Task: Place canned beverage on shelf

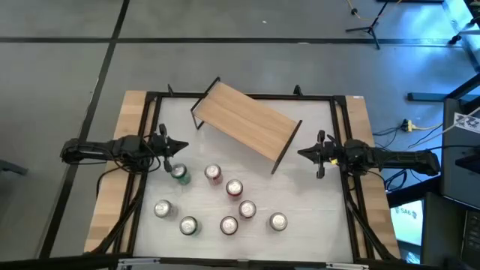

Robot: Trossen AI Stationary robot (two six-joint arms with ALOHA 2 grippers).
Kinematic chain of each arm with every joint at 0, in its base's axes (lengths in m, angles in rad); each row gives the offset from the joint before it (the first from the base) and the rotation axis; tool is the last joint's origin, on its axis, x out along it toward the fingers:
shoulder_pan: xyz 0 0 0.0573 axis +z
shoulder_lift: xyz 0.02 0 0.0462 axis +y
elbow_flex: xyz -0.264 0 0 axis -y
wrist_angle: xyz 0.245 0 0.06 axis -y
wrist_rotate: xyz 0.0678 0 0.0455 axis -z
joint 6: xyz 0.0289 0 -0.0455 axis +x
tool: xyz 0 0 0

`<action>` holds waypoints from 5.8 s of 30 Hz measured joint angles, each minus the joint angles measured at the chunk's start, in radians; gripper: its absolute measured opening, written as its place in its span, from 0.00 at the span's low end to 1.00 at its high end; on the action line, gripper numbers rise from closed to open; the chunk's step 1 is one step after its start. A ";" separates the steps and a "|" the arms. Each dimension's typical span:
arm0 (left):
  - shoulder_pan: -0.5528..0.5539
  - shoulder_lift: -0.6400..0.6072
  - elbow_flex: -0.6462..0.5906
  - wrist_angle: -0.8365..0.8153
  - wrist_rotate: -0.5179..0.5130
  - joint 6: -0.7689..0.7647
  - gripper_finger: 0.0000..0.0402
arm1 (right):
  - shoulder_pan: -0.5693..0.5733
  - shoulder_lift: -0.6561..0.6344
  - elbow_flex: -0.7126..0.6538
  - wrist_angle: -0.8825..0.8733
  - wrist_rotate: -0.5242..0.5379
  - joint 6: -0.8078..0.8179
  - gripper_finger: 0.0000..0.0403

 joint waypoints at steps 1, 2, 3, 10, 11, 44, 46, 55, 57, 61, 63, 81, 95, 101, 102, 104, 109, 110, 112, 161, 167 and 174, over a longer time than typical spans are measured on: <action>0.000 0.000 0.000 0.000 0.000 0.000 0.00 | 0.000 0.000 0.000 0.000 0.000 0.000 0.01; 0.000 0.000 0.000 0.000 0.000 0.000 0.00 | 0.000 0.000 0.000 0.000 0.000 0.000 0.01; 0.000 0.000 0.000 0.000 0.000 0.000 0.00 | 0.000 0.000 0.000 0.000 0.000 0.000 0.01; 0.000 0.000 0.000 0.000 0.000 0.000 0.00 | 0.000 0.000 0.000 0.000 0.000 0.000 0.01; 0.000 0.000 0.000 0.000 0.000 0.000 0.00 | 0.000 0.000 0.000 0.000 0.000 0.000 0.01; 0.000 0.000 0.000 0.000 0.000 0.000 0.00 | 0.000 0.000 0.000 0.021 0.001 0.009 0.01; 0.000 0.000 0.000 0.000 0.000 0.000 0.00 | 0.000 0.000 0.000 0.027 0.001 0.041 0.01; 0.000 0.000 0.000 0.000 0.000 -0.001 0.00 | 0.000 0.000 0.000 0.037 0.003 0.188 0.27; 0.000 0.000 0.000 0.000 0.000 -0.001 0.00 | 0.000 0.000 0.000 0.046 0.018 0.210 0.37; 0.000 0.000 0.000 0.000 0.000 -0.008 0.00 | 0.000 0.000 0.000 0.080 0.045 0.239 0.55; 0.000 0.000 0.000 0.000 0.000 -0.009 0.00 | 0.000 0.000 0.000 0.114 0.042 0.245 0.62; 0.000 0.000 0.000 0.000 0.000 -0.009 0.00 | 0.001 0.299 0.331 0.136 -0.102 0.256 0.74; 0.000 0.000 0.000 -0.001 0.006 -0.088 0.00 | 0.096 0.860 0.785 -0.102 -0.204 0.194 0.74; 0.000 0.000 0.000 -0.001 0.008 -0.087 0.00 | 0.253 1.065 1.037 -0.303 -0.120 0.096 0.74; 0.000 0.000 0.000 -0.001 0.008 -0.087 0.00 | 0.276 1.095 1.077 -0.353 -0.099 0.092 0.74; 0.000 0.000 0.000 -0.001 0.008 -0.087 0.00 | 0.318 1.149 1.150 -0.463 -0.066 0.090 0.74; 0.000 0.000 0.000 -0.001 0.008 -0.087 0.00 | 0.415 1.259 1.283 -0.664 0.013 0.156 0.74; 0.000 0.000 0.000 -0.001 0.008 -0.087 0.00 | 0.435 1.276 1.297 -0.685 0.018 0.166 0.74; 0.000 0.000 0.000 -0.001 0.008 -0.087 0.00 | 0.473 1.304 1.317 -0.708 0.019 0.192 0.74; 0.000 0.000 0.000 -0.002 0.008 -0.087 0.00 | 0.728 1.598 1.331 -0.761 0.094 0.473 0.74; 0.000 0.000 0.000 -0.002 0.008 -0.087 0.00 | 0.728 1.599 1.330 -0.766 0.087 0.473 0.74; 0.000 0.000 0.000 -0.002 0.008 -0.087 0.00 | 0.726 1.600 1.328 -0.765 0.081 0.500 0.74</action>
